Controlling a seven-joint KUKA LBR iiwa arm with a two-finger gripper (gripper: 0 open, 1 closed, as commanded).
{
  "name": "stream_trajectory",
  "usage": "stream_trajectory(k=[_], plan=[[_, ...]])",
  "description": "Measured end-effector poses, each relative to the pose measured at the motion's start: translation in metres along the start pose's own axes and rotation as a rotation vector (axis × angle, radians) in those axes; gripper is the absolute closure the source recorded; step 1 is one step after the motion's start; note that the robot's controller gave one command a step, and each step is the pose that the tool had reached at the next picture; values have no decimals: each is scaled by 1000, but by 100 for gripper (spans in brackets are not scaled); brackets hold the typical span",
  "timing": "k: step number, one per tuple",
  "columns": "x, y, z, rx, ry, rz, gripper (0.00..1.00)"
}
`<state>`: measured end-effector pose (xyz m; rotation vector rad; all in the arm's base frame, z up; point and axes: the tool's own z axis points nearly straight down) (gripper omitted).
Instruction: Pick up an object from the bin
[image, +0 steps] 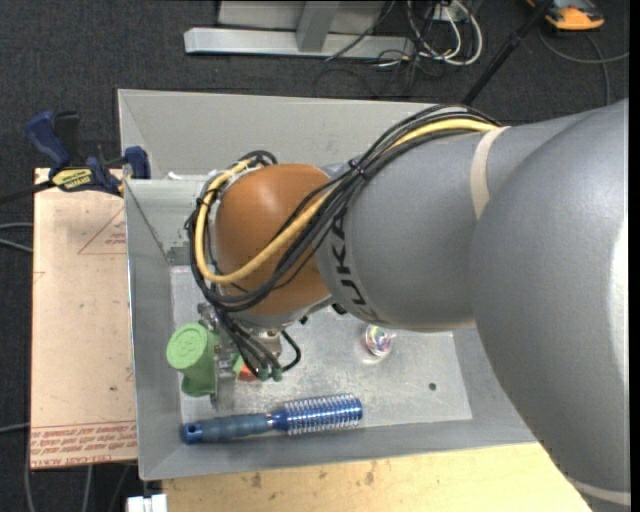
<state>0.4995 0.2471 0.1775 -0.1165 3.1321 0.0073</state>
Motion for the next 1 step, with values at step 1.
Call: stream_trajectory(k=[1], plan=[[-13, -61, -27, 4, 4, -233, 100]])
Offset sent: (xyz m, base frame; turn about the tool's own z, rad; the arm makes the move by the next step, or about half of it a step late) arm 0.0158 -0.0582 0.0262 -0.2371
